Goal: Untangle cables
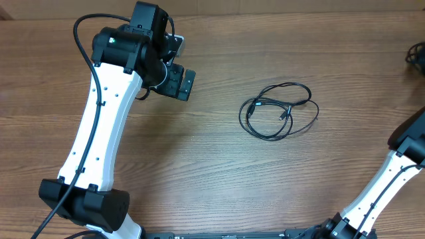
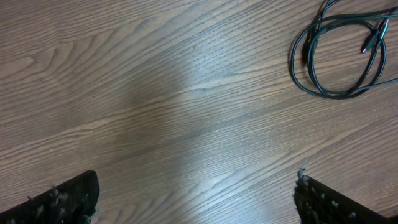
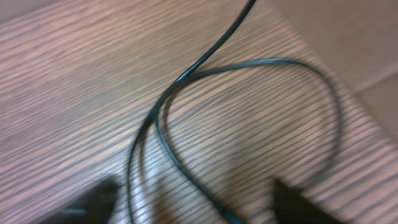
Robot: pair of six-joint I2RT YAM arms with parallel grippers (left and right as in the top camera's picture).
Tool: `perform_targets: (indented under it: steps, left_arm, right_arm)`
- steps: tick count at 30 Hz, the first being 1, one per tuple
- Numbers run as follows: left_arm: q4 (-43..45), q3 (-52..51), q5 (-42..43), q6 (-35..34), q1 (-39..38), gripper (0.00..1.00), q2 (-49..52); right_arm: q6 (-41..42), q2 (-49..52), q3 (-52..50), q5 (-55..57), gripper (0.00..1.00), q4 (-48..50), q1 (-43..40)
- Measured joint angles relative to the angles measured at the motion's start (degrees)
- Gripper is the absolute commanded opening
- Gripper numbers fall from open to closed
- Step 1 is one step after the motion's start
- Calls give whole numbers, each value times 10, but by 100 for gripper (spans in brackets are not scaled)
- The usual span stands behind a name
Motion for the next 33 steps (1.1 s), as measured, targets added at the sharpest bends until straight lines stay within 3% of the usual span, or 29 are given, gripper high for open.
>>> perform_targets:
  steps: [8,19,26,28,29,31,33]
  left_arm:
    - [0,0,-2,0,0,100,0]
    - [1,0,-2,1,0,100,4]
    - [-8,0,-4,17,0,100,5]
    - [-6,0,-4,20,0,100,6]
    - [-5,0,-4,22,0,100,6]
    - [-2,0,-6,26,0,100,6]
    - [2,0,-6,28,0,100,6]
  right_arm:
    - [25,-30,0,-48,100,-17,33]
    - [93,-209,29,-32,100,-14,127]
    - [105,-205,21,-1,98,-28,101]
    - [106,-192,17,3,79,-28,80]
    - [108,-186,14,4,59,-25,69]
    - [113,-171,10,7,4,-17,44]
    - [118,-156,7,10,4,-7,19]
